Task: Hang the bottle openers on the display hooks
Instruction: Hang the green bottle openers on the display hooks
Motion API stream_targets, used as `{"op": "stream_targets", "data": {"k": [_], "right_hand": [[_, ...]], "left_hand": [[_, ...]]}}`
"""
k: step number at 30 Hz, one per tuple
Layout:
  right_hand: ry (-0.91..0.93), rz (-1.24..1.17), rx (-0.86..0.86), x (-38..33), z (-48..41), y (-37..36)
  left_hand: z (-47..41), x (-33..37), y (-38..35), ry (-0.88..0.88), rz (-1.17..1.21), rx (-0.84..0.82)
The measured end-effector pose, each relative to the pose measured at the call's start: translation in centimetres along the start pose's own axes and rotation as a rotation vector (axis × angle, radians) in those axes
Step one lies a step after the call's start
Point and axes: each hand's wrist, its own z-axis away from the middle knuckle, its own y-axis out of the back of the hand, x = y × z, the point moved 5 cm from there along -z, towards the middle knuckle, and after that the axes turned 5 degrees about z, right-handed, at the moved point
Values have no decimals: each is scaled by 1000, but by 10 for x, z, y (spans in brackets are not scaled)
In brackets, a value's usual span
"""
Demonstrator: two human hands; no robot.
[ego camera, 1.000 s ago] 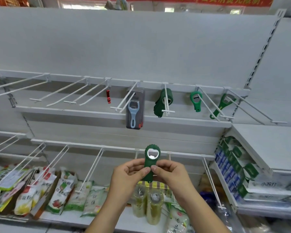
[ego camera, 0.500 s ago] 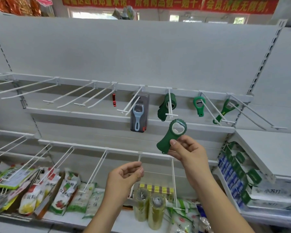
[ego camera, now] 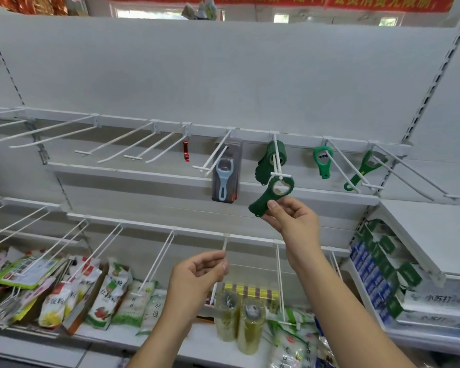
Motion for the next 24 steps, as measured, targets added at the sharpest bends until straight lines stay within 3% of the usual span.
{"op": "stream_targets", "data": {"k": [8,24], "right_hand": [[-19,-41,119,16,-18,-2],[-79,-27,196,31,-101,-10]], "left_hand": [[-2,-1,12,11,-7,19],[-18,0,26,9,-5,-25]]}}
